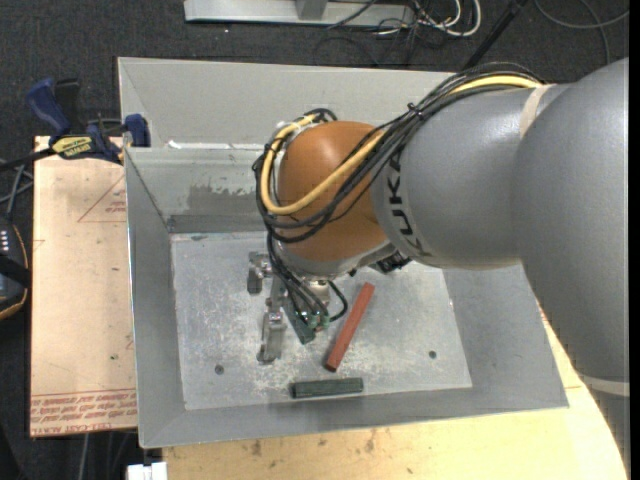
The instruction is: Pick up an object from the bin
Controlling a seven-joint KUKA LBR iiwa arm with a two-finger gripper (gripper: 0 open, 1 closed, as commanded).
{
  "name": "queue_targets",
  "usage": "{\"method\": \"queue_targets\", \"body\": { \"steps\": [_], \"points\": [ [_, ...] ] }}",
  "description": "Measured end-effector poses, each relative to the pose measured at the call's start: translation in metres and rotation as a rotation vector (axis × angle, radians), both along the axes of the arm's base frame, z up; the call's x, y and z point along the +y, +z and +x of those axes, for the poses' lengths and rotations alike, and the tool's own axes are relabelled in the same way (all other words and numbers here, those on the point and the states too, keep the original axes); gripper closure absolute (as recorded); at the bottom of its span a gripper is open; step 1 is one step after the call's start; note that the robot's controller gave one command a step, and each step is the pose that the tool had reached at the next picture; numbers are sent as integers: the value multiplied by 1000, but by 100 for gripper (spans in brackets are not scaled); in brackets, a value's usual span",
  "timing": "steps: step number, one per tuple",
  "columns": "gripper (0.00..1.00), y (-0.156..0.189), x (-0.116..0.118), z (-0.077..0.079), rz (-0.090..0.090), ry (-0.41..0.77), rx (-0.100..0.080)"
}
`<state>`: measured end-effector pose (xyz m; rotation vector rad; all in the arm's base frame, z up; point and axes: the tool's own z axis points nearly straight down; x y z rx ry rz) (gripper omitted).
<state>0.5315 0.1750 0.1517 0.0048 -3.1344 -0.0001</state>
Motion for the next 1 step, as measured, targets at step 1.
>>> {"method": "queue_targets", "body": {
  "steps": [1],
  "points": [
    [0, 4, -1, 2, 1, -3, -7]
  ]
}}
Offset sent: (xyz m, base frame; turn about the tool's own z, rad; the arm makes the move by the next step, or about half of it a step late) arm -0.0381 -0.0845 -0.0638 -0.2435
